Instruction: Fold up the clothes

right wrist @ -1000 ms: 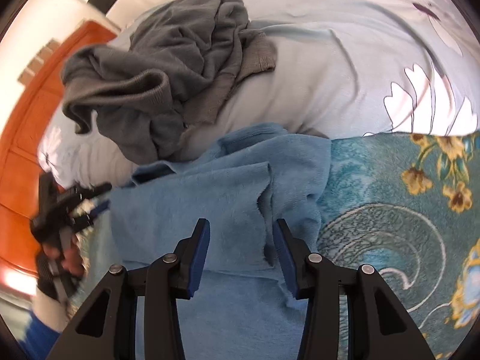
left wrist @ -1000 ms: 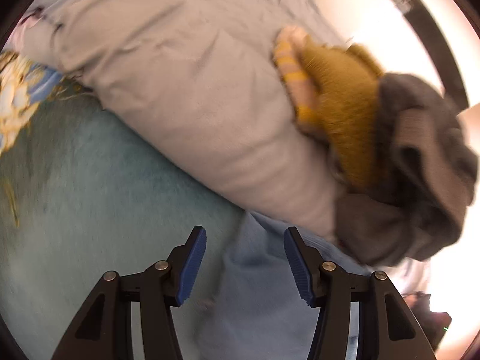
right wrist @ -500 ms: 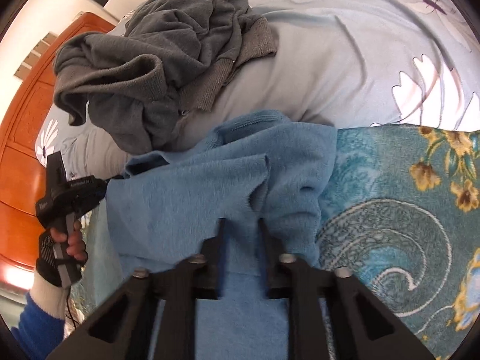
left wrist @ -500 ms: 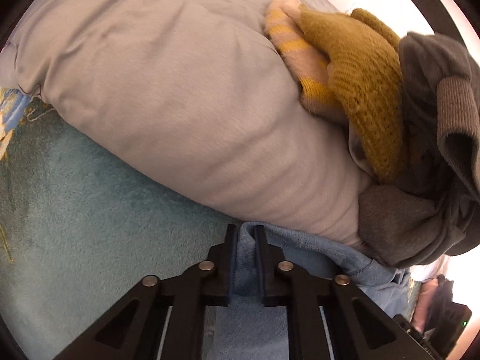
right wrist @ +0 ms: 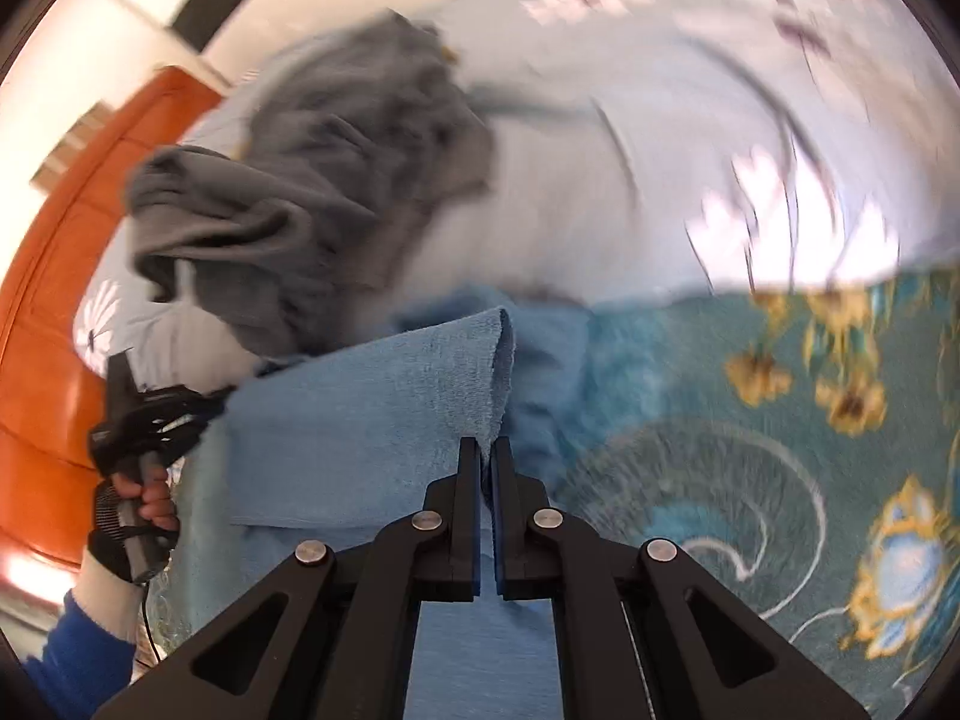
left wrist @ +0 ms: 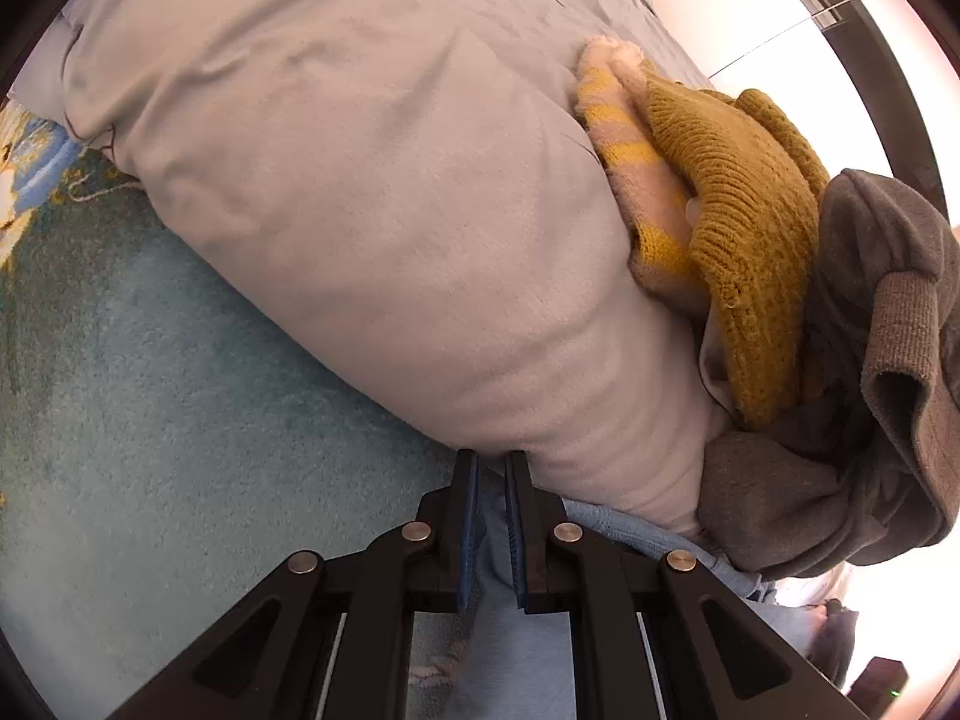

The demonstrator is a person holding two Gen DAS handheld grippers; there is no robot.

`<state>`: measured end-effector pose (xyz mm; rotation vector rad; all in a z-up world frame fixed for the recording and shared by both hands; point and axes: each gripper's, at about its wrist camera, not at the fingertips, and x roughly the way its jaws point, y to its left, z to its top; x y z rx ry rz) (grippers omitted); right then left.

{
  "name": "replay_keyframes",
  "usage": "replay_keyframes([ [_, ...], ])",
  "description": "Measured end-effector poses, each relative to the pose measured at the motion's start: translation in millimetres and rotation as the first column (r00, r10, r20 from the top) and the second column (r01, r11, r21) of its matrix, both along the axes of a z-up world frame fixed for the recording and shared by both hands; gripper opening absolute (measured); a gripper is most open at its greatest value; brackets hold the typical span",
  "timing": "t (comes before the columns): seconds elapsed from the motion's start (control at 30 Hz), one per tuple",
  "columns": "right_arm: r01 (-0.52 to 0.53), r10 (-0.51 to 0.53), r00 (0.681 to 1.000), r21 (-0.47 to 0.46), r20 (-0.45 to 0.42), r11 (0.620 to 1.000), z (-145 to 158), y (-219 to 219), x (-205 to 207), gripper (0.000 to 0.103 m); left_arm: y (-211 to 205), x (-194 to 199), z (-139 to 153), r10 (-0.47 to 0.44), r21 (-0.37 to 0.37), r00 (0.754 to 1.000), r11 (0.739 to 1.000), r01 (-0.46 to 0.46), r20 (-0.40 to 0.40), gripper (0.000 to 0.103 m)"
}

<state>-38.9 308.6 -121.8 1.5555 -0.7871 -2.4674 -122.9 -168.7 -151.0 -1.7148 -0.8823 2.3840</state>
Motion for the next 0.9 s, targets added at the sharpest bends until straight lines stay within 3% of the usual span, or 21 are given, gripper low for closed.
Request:
replay_keyframes([
  [0.1, 0.018, -0.019, 0.999, 0.011, 0.043, 1.0, -17, 0, 2, 0.002, -1, 0, 2, 0.006, -0.002, 1.0, 1.0, -0.006, -0.007, 0.011],
  [0.37, 0.13, -0.131, 0.988, 0.017, 0.081, 0.991, -27, 21, 6, 0.002, -11, 19, 6, 0.063, 0.015, 0.998, 0.998, -0.064, 0.012, 0.011],
  [0.53, 0.148, -0.148, 0.984, 0.004, 0.098, 0.989, -23, 30, 28, 0.003, -22, 61, 13, 0.059, 0.017, 0.998, 0.998, -0.059, 0.022, 0.011],
  [0.7, 0.075, -0.071, 0.983, -0.015, 0.167, 0.997, -20, 40, 67, 0.003, -34, 113, 7, -0.025, 0.017, 0.994, 1.0, 0.024, 0.105, 0.013],
  [0.8, 0.051, -0.043, 0.977, -0.033, 0.211, 0.998, -26, 33, 96, 0.007, -29, 144, 5, -0.079, 0.006, 0.983, 0.997, 0.079, 0.163, 0.022],
  [0.9, 0.06, -0.039, 0.968, -0.078, 0.249, 0.995, -31, 30, 119, 0.02, -19, 162, 4, -0.136, 0.013, 0.967, 0.991, 0.136, 0.214, 0.042],
])
